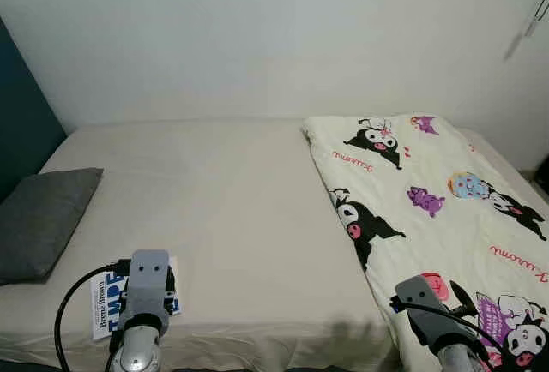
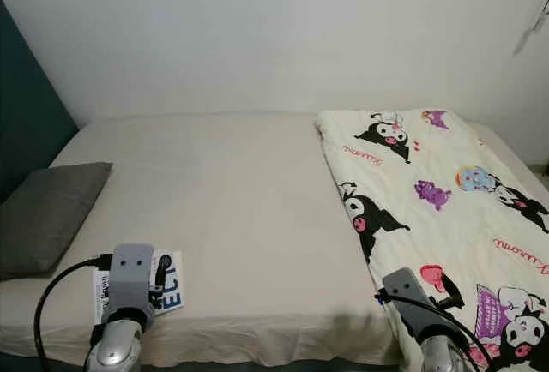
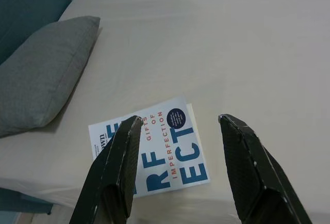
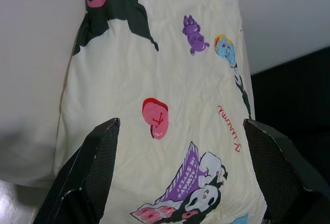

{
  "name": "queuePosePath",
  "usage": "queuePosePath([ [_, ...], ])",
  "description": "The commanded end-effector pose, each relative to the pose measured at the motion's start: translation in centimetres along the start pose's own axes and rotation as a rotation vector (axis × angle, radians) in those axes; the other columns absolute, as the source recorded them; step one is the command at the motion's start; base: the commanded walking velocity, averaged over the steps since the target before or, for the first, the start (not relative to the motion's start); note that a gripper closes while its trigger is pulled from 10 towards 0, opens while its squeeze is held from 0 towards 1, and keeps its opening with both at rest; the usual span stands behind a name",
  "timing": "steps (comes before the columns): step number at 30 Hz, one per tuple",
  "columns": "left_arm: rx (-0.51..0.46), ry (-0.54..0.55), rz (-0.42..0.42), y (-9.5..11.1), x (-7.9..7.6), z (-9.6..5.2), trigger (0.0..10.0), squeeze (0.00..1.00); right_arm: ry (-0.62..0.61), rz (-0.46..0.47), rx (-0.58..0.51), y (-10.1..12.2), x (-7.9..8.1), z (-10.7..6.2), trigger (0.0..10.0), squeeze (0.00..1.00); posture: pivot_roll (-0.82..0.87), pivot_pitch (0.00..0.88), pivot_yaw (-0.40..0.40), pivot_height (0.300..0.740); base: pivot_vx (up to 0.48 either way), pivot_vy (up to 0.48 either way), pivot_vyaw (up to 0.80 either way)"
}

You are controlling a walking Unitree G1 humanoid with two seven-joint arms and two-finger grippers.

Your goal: Clean up the room

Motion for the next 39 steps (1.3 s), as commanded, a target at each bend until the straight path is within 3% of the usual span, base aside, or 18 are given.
queuePosePath([
  [1,0.002,0.003,0.001,-0.11,0.07,-0.3,10.0,0.0,0.011,0.003,0.025,-0.7,0.1,-0.23,10.0,0.0,0.01,0.143,-0.009,0.74,0.0,0.0,0.0],
  [39,0.002,-0.006,0.004,-0.22,0.03,-0.36,10.0,0.0,0.012,0.003,0.025,-0.81,0.22,-0.22,10.0,0.0,0.01,0.125,-0.006,0.74,0.0,0.0,0.0],
])
Point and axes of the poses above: a point about 5 cm out from each wrist's last joint towards the gripper, its own z axis pointing out of the wrist towards the gripper, its own y axis along the axis of the wrist's last joint, x = y × z, the point moved 3 cm from there along z, pointing out of the wrist towards the gripper, and after that the axes turned 9 degrees about z, right-handed, at the moved point
